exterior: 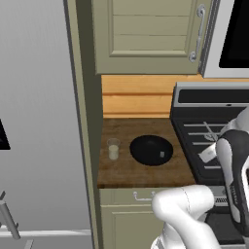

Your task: Grab a lemon wedge from the fridge and one ice cube from the ice bowl, and put them in the glass of lemonade.

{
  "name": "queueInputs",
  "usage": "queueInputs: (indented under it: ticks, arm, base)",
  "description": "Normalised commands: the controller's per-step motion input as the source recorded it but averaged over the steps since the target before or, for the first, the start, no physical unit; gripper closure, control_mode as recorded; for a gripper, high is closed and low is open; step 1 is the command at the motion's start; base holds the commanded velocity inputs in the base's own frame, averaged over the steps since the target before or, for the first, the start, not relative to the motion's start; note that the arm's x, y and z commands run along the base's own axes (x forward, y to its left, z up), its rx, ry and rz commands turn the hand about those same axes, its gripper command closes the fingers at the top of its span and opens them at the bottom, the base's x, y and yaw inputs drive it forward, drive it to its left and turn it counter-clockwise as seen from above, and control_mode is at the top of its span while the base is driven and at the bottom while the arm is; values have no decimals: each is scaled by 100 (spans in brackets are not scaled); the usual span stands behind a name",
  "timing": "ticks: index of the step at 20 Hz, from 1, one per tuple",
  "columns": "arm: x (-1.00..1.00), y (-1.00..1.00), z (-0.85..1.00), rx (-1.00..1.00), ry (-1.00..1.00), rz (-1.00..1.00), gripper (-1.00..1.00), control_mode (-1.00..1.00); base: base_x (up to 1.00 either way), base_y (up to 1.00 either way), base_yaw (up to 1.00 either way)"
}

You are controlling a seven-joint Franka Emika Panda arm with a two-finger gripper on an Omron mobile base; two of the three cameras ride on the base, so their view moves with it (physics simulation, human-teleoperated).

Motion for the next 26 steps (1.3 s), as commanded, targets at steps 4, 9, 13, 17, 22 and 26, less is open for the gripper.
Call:
queueInputs:
  ticks: [4,9,13,17,22,26]
  arm:
    - [-6,-13,-12,3,-11,0,-100,-100]
    - [5,20,-10,0,-2,-5,-100,-100]
    - [9,48,-16,0,0,-11,-100,-100]
    - [11,29,-11,0,0,-8,-100,-100]
    - [2,10,-6,0,0,-5,-100,-100]
    - [-5,1,-10,0,0,-2,-100,-100]
  base:
    - [0,0,0]
    - [0,0,0]
    - [0,0,0]
    - [0,0,0]
    - [0,0,0]
    - [0,0,0]
